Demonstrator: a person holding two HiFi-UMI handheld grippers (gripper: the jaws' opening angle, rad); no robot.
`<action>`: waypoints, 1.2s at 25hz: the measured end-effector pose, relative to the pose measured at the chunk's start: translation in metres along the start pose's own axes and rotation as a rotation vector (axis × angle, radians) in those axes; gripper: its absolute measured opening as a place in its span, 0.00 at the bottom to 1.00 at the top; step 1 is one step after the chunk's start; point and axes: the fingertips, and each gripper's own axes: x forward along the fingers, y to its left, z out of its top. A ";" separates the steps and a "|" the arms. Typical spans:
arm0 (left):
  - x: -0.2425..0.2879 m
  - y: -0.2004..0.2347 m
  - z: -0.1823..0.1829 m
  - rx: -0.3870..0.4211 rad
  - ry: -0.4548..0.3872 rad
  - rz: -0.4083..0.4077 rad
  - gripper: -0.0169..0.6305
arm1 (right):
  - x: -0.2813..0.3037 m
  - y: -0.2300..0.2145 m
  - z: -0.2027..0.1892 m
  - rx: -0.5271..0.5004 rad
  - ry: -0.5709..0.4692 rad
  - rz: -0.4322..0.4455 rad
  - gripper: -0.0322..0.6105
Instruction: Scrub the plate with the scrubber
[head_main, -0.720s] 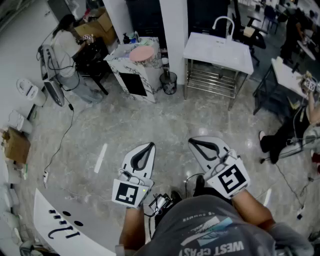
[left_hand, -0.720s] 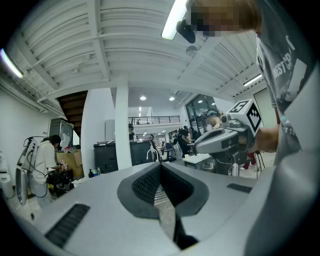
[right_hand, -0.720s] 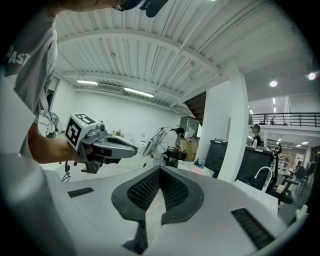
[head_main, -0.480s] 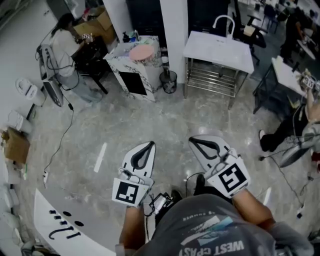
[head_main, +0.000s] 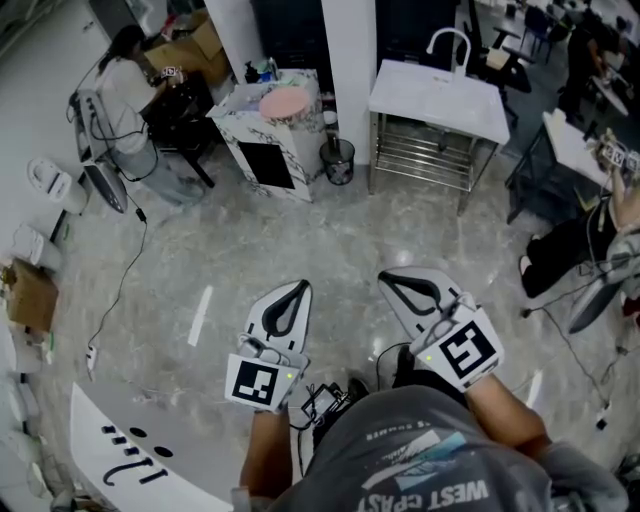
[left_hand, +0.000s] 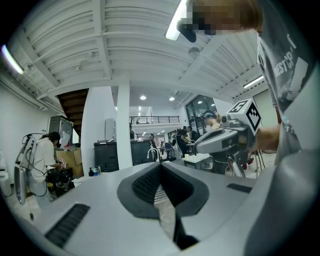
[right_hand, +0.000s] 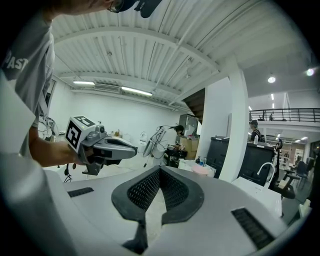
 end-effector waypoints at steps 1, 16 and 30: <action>-0.002 0.003 0.000 -0.001 -0.002 -0.002 0.03 | 0.003 0.002 0.001 0.008 -0.004 -0.002 0.10; -0.008 0.056 -0.007 -0.002 -0.008 0.004 0.03 | 0.060 -0.005 0.018 0.023 -0.030 -0.043 0.10; 0.102 0.138 -0.032 -0.018 0.072 0.088 0.03 | 0.166 -0.119 -0.003 0.055 -0.035 0.058 0.10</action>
